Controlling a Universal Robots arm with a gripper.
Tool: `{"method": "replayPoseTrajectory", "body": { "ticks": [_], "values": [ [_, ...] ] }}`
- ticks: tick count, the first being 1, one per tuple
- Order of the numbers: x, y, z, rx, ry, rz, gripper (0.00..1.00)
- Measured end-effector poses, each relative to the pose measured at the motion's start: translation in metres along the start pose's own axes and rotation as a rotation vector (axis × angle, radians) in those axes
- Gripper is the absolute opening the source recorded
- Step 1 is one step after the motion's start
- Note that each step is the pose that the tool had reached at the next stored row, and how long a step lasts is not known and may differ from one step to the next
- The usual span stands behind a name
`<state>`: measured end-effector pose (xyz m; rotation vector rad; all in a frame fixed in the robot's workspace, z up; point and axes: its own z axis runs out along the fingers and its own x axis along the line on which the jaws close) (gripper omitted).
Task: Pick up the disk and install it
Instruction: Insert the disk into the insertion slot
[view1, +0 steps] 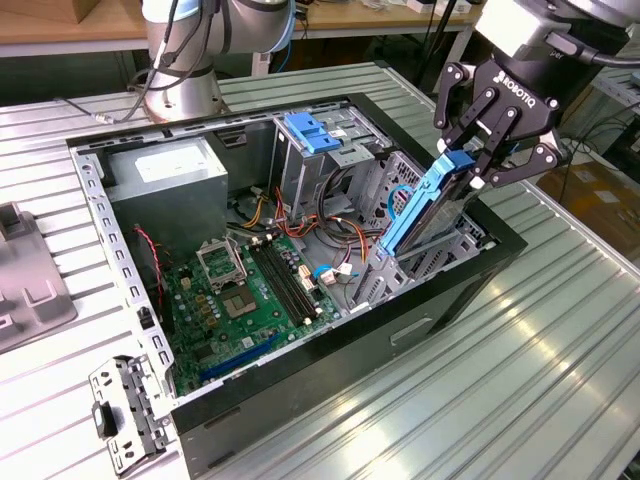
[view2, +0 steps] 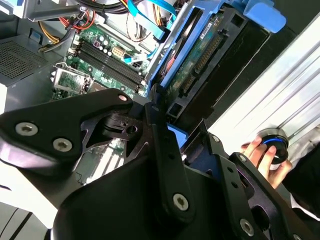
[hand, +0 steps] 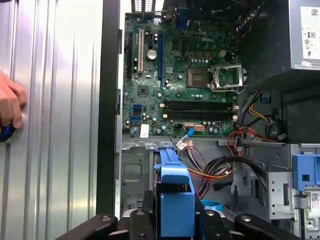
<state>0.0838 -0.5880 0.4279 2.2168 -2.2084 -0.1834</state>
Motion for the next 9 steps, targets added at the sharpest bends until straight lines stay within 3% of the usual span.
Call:
{"method": "replayPoseTrajectory", "body": {
  "ticks": [9],
  "values": [
    [0.0006,-0.0003,0.0075,0.0,0.0002,0.0,0.37]
  ]
}}
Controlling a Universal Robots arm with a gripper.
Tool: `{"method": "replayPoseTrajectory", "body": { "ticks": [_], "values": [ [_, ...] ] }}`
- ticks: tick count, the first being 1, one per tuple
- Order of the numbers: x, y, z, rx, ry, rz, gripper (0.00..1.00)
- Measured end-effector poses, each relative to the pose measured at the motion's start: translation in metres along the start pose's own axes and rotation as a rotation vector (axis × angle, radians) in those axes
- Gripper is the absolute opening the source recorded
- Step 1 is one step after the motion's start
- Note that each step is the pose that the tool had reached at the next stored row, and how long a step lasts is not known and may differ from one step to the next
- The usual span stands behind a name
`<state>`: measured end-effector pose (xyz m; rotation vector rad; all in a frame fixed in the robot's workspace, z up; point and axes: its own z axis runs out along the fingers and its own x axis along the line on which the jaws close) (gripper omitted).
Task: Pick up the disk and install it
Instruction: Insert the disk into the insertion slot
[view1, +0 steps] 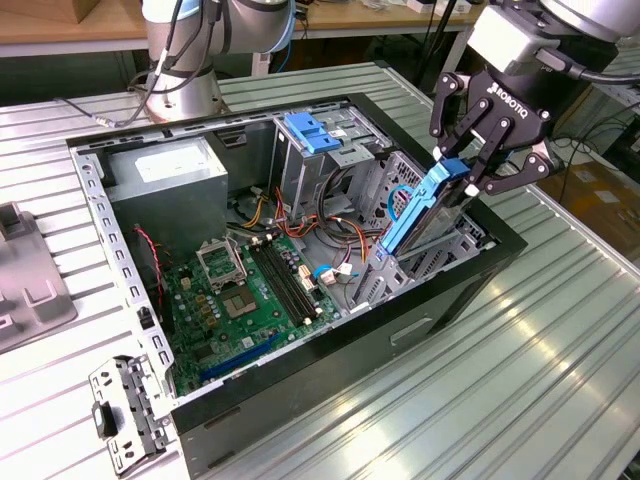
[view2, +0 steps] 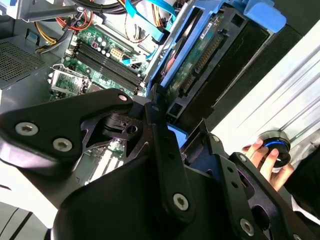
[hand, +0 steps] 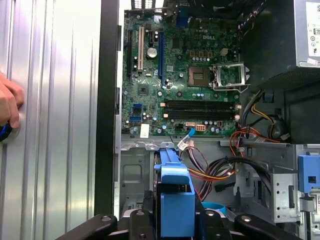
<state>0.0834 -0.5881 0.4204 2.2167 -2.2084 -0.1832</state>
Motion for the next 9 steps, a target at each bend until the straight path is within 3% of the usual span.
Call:
{"method": "replayPoseTrajectory", "body": {
  "ticks": [4,5,9],
  "values": [
    [0.0,0.0,0.0,0.0,0.0,0.0,0.38],
    [0.0,0.0,0.0001,0.0,-0.0001,0.0,0.45],
    [0.0,0.0,0.0002,0.0,-0.0002,0.0,0.45]
  ]
}}
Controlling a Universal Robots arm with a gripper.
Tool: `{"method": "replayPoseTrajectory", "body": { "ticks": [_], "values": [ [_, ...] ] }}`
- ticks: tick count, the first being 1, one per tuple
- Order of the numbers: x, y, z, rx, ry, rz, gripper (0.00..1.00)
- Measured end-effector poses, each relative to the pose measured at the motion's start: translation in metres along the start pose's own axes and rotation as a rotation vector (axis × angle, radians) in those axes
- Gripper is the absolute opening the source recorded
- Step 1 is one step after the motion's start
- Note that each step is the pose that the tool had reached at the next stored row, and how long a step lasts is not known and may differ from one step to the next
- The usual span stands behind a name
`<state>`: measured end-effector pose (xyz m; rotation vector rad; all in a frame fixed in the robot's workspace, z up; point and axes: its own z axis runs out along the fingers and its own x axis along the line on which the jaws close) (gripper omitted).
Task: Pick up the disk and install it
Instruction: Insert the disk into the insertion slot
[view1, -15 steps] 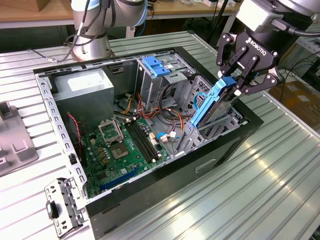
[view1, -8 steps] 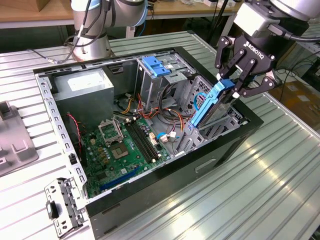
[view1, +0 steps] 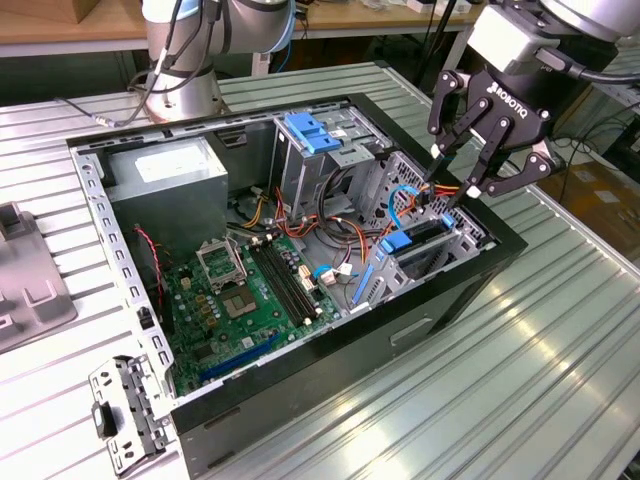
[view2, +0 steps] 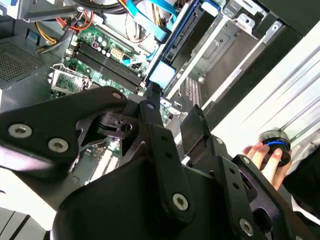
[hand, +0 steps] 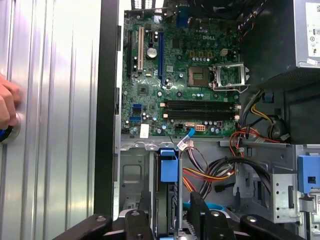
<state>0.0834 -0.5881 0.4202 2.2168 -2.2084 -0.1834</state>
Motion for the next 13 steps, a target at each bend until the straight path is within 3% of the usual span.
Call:
{"method": "replayPoseTrajectory", "body": {
  "ticks": [4,8,13],
  "values": [
    [0.0,0.0,0.0,0.0,0.0001,0.0,0.36],
    [0.0,0.0,0.0,0.0,0.0001,0.0,0.12],
    [0.0,0.0,0.0001,0.0,0.0001,0.0,0.11]
  ]
}}
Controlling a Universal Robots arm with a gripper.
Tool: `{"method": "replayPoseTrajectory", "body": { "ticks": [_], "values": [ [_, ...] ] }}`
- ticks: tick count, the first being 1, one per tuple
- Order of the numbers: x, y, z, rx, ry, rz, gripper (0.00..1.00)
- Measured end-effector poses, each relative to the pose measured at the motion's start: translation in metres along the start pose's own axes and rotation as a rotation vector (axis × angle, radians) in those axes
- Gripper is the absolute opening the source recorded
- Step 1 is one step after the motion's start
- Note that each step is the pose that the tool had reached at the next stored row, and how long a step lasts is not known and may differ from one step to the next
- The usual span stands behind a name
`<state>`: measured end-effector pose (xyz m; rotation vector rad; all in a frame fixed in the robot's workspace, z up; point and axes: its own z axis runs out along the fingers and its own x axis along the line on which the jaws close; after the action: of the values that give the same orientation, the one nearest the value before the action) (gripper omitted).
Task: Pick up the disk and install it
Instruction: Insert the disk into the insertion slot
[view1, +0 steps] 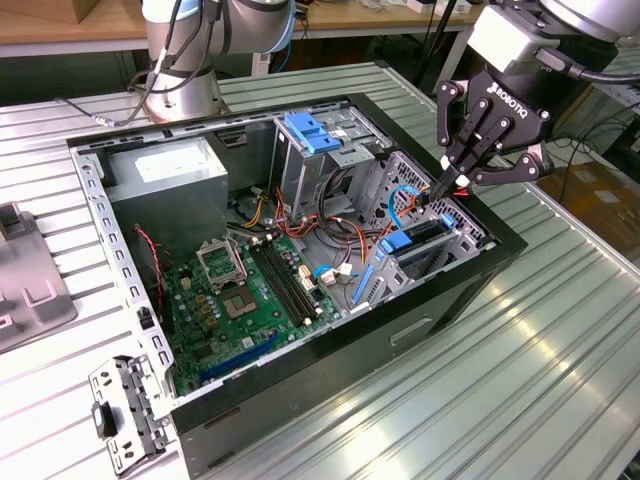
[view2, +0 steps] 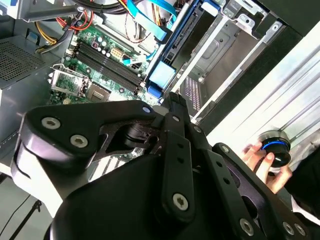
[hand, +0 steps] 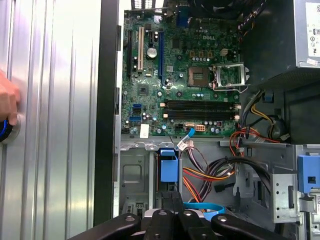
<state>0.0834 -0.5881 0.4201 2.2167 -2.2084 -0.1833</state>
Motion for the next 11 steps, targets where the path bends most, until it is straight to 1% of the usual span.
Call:
{"method": "replayPoseTrajectory", "body": {
  "ticks": [2,4,6,7,9,11],
  "values": [
    [0.0,0.0,0.0,0.0,0.0,0.0,0.11],
    [0.0,-0.0019,-0.0001,0.0,-0.0002,0.0,0.11],
    [0.0,-0.0064,-0.0005,0.0,0.0,0.0,0.11],
    [0.0001,-0.0098,-0.0007,0.0,-0.0001,0.0,0.11],
    [0.0,-0.0134,-0.001,-0.0001,0.0,0.0,0.11],
    [0.0,-0.0186,-0.0013,0.0,0.0,0.0,0.11]
  ]
}}
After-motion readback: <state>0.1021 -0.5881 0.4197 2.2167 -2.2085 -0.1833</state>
